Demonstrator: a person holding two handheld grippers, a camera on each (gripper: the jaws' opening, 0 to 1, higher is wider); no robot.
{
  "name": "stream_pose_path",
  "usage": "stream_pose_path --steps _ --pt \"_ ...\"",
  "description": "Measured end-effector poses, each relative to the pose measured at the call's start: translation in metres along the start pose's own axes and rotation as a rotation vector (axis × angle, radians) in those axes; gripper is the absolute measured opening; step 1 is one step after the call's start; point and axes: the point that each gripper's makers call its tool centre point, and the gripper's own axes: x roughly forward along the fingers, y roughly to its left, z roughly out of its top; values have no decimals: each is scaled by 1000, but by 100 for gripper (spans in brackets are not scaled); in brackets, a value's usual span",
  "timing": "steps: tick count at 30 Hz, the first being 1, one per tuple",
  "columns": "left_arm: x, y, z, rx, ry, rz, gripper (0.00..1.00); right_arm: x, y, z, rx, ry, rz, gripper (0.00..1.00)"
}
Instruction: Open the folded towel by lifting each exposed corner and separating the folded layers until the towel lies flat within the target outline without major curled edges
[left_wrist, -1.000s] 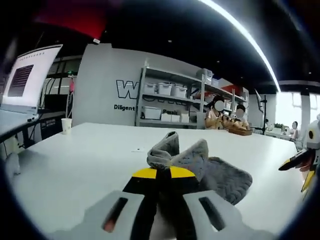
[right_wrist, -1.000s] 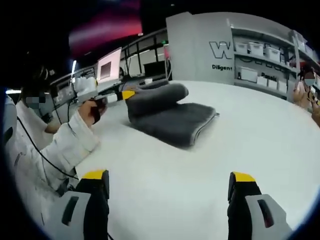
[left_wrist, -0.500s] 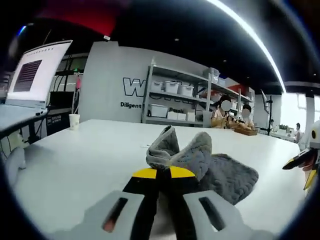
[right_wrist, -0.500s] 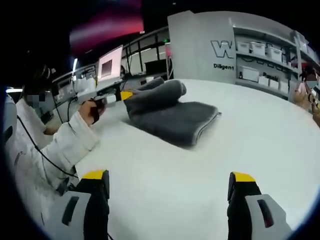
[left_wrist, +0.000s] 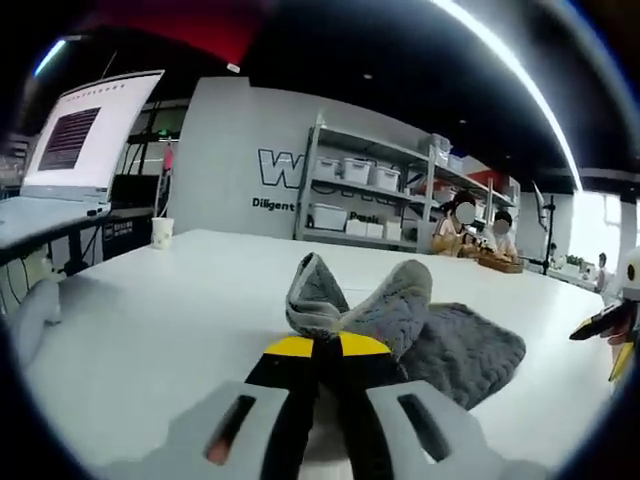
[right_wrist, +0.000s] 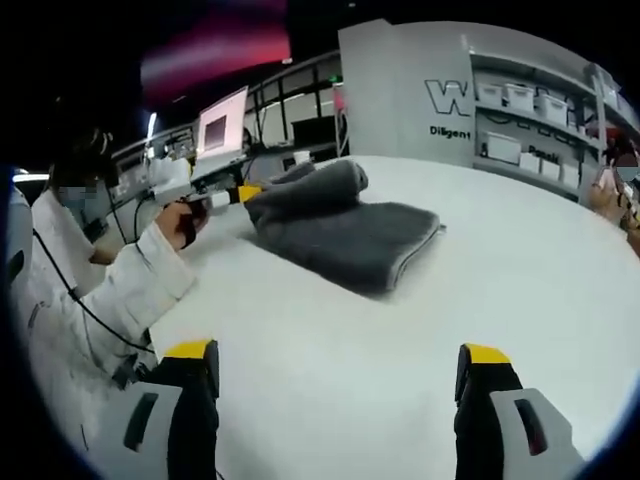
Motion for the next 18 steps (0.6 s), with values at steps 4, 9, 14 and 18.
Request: stream_pose_path --steps 4,9,14,18 --pt "-1 4 -4 -7 7 4 5 1 1 0 -3 3 3 98" --pt "-3 10 -8 -19 18 19 5 1 1 0 -5 8 3 98" --pt "-5 14 -14 -37 38 37 5 2 3 1 -9 8 6 98" --pt "-7 23 -26 -67 92 71 5 3 4 2 -14 9 11 98"
